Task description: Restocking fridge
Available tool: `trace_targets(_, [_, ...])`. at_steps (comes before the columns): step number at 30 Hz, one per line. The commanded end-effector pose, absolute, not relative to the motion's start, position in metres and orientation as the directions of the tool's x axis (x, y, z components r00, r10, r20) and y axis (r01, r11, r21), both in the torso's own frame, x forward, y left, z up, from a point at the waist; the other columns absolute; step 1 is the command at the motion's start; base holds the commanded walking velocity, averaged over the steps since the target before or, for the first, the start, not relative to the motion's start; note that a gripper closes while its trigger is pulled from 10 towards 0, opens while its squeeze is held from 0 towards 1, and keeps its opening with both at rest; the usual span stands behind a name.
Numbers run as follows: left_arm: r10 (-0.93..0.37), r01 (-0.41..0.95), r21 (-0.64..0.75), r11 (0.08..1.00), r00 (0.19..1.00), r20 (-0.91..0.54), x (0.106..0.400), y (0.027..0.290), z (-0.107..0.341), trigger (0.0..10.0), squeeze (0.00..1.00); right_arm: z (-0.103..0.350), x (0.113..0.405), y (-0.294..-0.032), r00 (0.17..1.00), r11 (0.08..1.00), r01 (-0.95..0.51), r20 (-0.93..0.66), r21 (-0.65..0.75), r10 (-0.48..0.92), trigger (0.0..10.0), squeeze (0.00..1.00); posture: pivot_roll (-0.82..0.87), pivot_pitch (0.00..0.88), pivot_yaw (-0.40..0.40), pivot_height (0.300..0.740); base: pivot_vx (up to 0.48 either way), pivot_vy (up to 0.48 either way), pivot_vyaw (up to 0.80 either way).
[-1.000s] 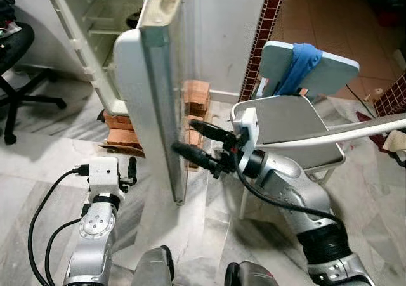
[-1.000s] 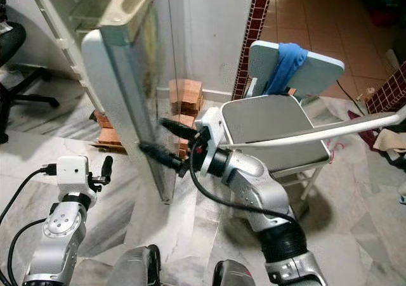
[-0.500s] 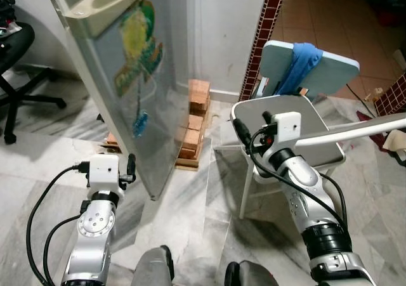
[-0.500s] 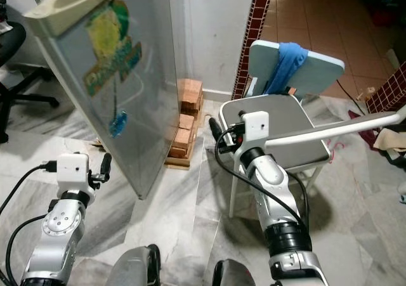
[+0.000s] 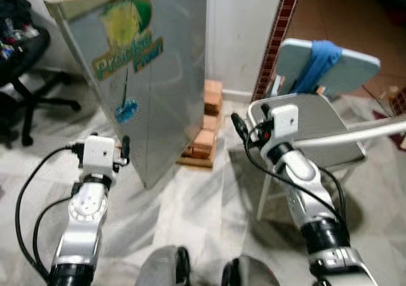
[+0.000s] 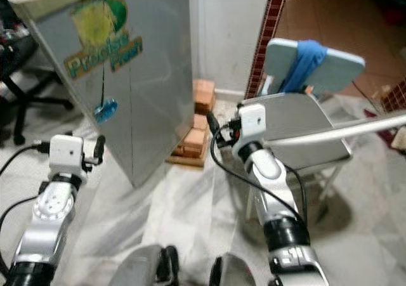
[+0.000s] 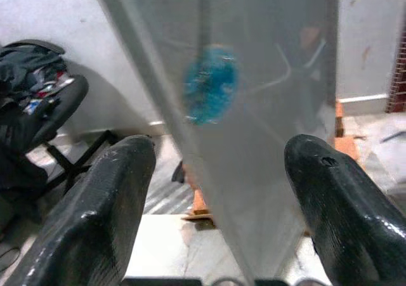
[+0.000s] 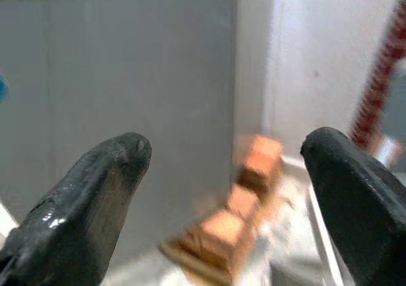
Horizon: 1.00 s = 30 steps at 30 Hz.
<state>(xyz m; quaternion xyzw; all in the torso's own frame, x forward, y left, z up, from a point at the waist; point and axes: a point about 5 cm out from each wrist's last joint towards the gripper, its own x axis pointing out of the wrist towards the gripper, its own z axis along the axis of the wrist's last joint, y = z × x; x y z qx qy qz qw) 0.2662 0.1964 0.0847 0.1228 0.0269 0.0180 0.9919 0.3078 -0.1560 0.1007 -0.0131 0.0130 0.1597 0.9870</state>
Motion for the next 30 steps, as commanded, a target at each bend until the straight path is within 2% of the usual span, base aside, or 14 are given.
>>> trace_targets(1, [0.055,-0.038,0.260,0.965,0.997,-0.058,0.262,0.207,0.083,10.0,0.00,0.108,0.304,-0.151,0.947,0.947,-0.320,0.002,-0.025,0.320,10.0,0.00,0.06,0.145,0.043,0.740,0.000,0.480,0.00])
trace_targets(8, [0.075,-0.052,0.240,0.969,0.993,-0.089,0.244,0.208,0.071,10.0,0.00,0.110,0.295,-0.154,0.988,0.986,-0.154,0.041,0.069,0.151,10.0,0.00,0.07,0.118,0.032,0.740,0.000,0.480,0.00])
trace_targets(12, [0.062,-0.039,0.215,0.976,0.993,-0.102,0.236,0.197,0.064,10.0,0.00,0.111,0.284,-0.158,0.992,0.996,-0.080,0.100,0.028,0.077,10.0,0.00,0.06,0.082,0.021,0.740,0.000,0.480,0.00])
trace_targets(16, [0.045,-0.027,0.183,0.983,0.994,-0.097,0.240,0.188,0.063,10.0,0.00,0.111,0.275,-0.155,0.989,0.996,-0.091,0.115,-0.017,0.092,10.0,0.00,0.05,0.058,0.016,0.740,0.000,0.480,0.00])
trace_targets(23, [0.046,-0.033,0.168,0.985,0.996,-0.070,0.251,0.186,0.070,10.0,0.00,0.103,0.270,-0.156,0.993,0.996,-0.087,0.085,-0.013,0.088,10.0,0.00,0.04,0.058,0.014,0.740,0.000,0.480,0.00])
trace_targets(30, [0.035,-0.023,0.168,0.985,0.997,-0.071,0.249,0.185,0.068,10.0,0.00,0.101,0.270,-0.156,0.992,0.995,-0.095,0.075,-0.028,0.097,10.0,0.00,0.04,0.068,0.013,0.740,0.000,0.480,-0.75])
